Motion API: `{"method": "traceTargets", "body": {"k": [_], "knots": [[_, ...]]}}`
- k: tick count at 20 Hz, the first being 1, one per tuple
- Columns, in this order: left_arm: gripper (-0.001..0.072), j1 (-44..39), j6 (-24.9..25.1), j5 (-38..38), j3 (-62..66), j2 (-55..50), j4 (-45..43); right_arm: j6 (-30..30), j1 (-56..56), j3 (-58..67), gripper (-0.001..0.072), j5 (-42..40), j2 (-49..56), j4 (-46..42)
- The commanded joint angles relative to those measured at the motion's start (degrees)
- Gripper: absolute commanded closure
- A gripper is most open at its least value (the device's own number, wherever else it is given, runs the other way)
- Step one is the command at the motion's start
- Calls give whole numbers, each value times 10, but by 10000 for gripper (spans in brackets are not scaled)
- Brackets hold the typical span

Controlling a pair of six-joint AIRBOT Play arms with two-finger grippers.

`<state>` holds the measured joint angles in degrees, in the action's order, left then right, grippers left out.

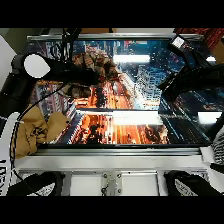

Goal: Fold the clothes and pants, and hang the long-sleeved shirts on hangers.

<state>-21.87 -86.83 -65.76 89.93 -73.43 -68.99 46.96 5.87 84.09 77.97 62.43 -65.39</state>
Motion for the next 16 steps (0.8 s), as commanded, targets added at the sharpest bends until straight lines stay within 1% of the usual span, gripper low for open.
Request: {"method": "traceTargets", "body": {"k": [1, 9, 10, 11, 12, 14, 15, 16], "knots": [[692, 0, 0, 0, 1, 0, 0, 0, 0, 1, 694, 0, 0, 0], [691, 0, 0, 4, 1, 0, 0, 0, 0, 1, 694, 0, 0, 0], [538, 0, 12, 20, 1, -1, -5, 0, 0, 1, 694, 0, 0, 0], [46, 0, 42, 41, 1, -5, -5, 0, 0, 1, 694, 0, 0, 0], [-8, 0, 56, 56, 1, -14, -8, 0, 0, 1, 694, 0, 0, 0], [-8, -3, 59, 63, 1, -42, -72, 0, 0, 1, 694, 0, 0, 0], [-8, -4, 50, 53, 1, -56, -128, 0, 0, 1, 694, 0, 0, 0], [-8, 4, 15, 35, 1, -64, -176, 0, 0, 1, 694, 0, 0, 0]]}}
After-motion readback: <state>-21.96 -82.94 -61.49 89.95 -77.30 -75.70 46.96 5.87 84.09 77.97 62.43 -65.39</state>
